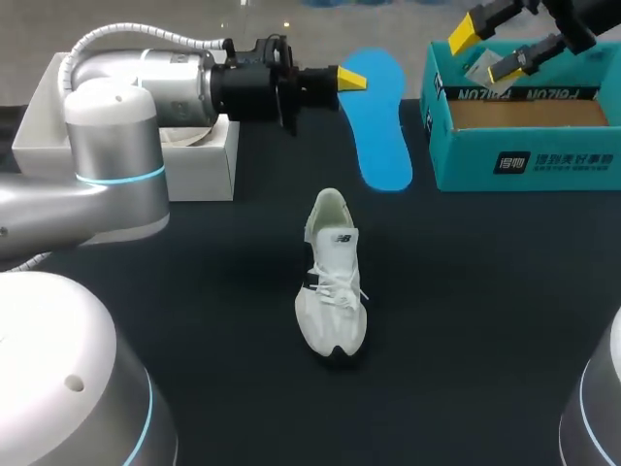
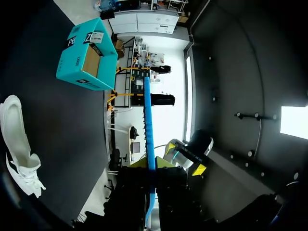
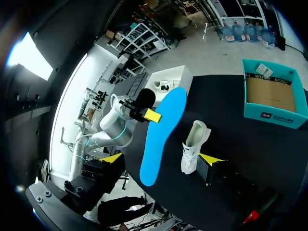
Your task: Take the shoe out of the shoebox, open the shoe tongue, remove and reinsert the insole, then place the shoe into the shoebox
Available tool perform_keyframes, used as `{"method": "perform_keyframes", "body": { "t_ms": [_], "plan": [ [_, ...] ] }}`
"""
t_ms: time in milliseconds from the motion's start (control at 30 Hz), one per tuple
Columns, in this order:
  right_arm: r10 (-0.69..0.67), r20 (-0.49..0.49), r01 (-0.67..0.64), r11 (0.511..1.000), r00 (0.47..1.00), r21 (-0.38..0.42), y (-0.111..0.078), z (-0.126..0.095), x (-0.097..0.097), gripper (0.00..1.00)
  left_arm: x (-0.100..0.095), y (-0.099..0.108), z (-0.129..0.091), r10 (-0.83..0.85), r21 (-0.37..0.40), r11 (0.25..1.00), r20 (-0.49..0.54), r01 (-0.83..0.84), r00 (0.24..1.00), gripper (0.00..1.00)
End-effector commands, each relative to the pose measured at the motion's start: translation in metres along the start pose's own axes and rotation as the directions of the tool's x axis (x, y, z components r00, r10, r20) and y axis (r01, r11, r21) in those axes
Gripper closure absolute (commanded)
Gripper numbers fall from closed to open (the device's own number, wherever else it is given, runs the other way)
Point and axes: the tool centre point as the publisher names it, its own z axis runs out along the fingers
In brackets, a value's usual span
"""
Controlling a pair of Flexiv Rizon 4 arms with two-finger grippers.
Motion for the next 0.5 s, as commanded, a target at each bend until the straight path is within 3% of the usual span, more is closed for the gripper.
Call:
{"method": "perform_keyframes", "body": {
  "t_ms": [33, 133, 200, 333, 400, 500],
  "plan": [
    [0.036, 0.096, -0.036, 0.999, 0.995, 0.0, 0.005, 0.006, 0.002, 0.0, 0.0, -0.002, 0.004, 0.004, 0.001, 1.0, 0.011, -0.004, 1.0, 1.0],
    [0.178, 0.336, -0.18, 0.983, 0.925, -0.024, 0.004, 0.016, 0.01, 0.0, 0.002, -0.004, 0.003, 0.019, 0.025, 0.999, 0.011, -0.02, 1.0, 1.0],
    [0.217, 0.441, -0.209, 0.976, 0.871, -0.067, 0.0, 0.021, 0.015, 0.0, 0.003, -0.006, 0.002, 0.025, 0.037, 0.999, 0.009, -0.025, 1.0, 1.0],
    [0.247, 0.527, -0.226, 0.968, 0.813, -0.104, -0.004, 0.035, 0.018, 0.0, 0.002, -0.008, 0.004, 0.023, 0.036, 0.999, 0.023, -0.024, 0.999, 1.0],
    [0.204, 0.564, -0.182, 0.979, 0.8, -0.096, -0.004, 0.04, 0.023, 0.0, 0.0, -0.007, 0.006, 0.02, 0.029, 0.999, 0.032, -0.021, 0.999, 1.0],
    [0.16, 0.655, -0.162, 0.985, 0.739, -0.058, -0.004, 0.045, 0.029, 0.0, -0.004, -0.006, 0.007, 0.01, 0.022, 1.0, 0.042, -0.011, 0.999, 1.0]
  ]
}}
